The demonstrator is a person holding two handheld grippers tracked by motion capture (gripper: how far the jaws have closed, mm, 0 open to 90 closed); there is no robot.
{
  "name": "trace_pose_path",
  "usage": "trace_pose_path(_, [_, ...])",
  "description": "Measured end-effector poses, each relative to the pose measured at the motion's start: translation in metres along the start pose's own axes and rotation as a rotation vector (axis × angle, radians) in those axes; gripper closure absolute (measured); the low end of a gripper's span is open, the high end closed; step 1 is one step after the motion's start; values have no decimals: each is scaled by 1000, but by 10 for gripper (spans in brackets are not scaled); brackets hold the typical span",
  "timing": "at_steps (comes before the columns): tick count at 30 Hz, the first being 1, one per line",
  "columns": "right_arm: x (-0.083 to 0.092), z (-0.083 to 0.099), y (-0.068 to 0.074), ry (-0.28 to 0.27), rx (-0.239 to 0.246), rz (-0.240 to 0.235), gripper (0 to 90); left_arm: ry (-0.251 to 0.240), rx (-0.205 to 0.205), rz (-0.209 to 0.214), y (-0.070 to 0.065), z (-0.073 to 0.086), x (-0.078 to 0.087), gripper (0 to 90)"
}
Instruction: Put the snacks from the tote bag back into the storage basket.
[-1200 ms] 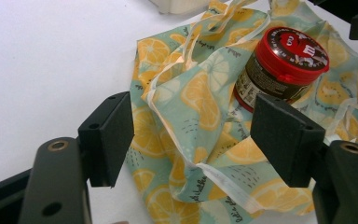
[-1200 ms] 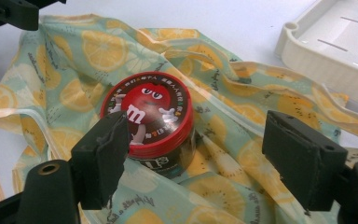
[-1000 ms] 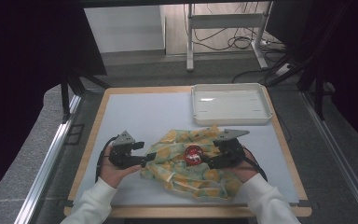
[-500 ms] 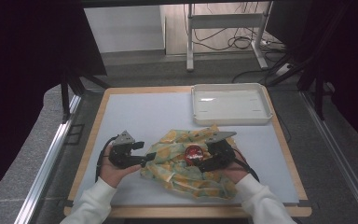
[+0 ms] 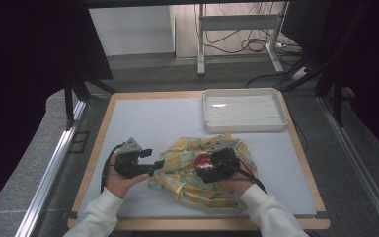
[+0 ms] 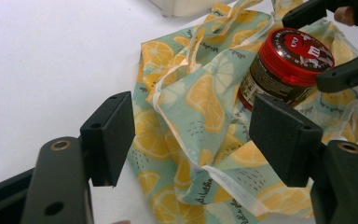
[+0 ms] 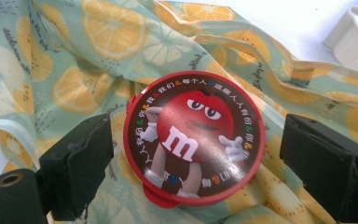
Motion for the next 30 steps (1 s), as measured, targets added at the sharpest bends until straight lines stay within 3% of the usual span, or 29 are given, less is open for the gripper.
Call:
trace_pose_path(7, [-12,1,4,21,28,17,99,2,0,1,0,0,-1,314])
trace_pose_path(12, [-17,3,4,38,39,43,185,-1,2,0,1,0,0,315])
trace_pose_path(14, [-16,2,5,31,45,45,248,-5,4,-3,2,0,1,315])
trace_pose_path(23, [-15,1,5,37,40,37,253,-7,5,-1,2,0,1,316])
trace_pose_path(30, [-5,-5,3,1,36,21,254,-9,6,-2,2,0,2,316])
Point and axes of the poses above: each handheld gripper's, and its own axes: x roughly backward along the jaws, z roughly out of its underside, y roughly to its left, the point moved 6 cm from there along -x, roughly forward along the jaws, and after that the axes turned 7 degrees about z, right-handed, at the moved point
